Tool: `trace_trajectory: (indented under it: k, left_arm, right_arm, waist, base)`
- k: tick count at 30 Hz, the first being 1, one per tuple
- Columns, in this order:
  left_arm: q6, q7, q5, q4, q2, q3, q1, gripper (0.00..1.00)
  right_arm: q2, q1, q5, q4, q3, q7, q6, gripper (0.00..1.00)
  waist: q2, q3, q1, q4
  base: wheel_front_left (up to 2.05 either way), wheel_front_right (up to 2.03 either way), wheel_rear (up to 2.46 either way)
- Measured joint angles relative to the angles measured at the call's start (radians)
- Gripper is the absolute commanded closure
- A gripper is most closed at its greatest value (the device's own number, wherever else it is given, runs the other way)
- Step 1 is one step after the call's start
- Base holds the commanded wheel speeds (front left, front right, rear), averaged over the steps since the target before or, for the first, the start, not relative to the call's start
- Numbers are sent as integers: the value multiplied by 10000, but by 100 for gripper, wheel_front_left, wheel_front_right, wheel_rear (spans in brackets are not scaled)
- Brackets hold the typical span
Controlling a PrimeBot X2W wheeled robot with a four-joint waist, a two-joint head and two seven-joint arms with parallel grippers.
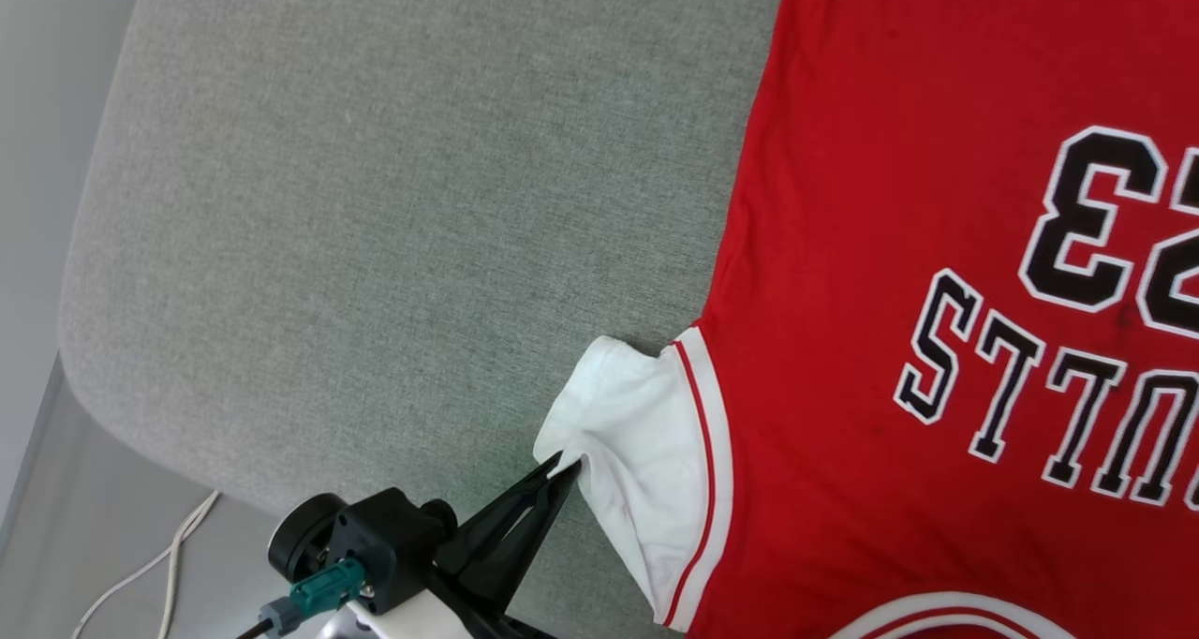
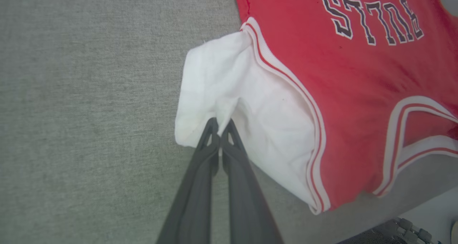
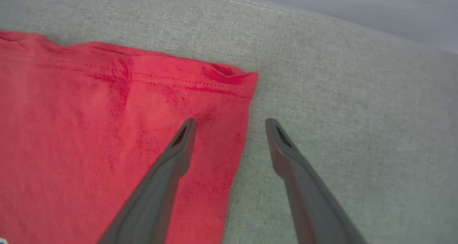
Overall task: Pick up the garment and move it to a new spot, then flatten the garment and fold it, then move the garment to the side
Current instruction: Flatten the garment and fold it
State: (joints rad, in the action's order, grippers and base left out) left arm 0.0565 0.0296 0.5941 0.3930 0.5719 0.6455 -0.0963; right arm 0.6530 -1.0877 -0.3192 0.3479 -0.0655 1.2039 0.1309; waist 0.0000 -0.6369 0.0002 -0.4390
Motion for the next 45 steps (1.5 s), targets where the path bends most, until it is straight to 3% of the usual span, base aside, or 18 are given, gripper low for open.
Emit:
trace_trajectory:
  k: [13,14,16,17,30,45]
  left_arm:
    - [-299,-395,82,-523,-257,79,-331,100]
    - [-301,-416,84,-566,-268,84,-337,100]
    - [-303,-433,104,-625,-303,86,-339,100]
    - [-305,-464,109,-652,-309,86,-339,100]
    - [-186,-640,357,-1068,-265,-146,-333,100]
    - [454,-552,874,-1290,451,-694,758,100]
  right_arm:
    - [245,6,357,-2,94,21,-2,0]
    - [265,25,337,-4,96,29,-2,19]
    - [290,105,230,-10,82,46,-2,96]
    - [299,134,190,-13,75,79,-2,100]
    - [157,1537,-251,157,232,-485,0,100]
    - [-52,5466,-2040,355,938,-2019,0,100]
  waist:
    - [0,-530,-1,-479]
    - [0,-527,-1,-493]
    - [0,-507,-2,-517]
    - [0,-494,-2,-524]
    - [0,330,-2,-135]
    - [0,2995,-3,1425]
  base:
    - [0,0,0]
    - [0,0,0]
    - [0,0,0]
    - [0,0,0]
    - [0,0,0]
    - [0,0,0]
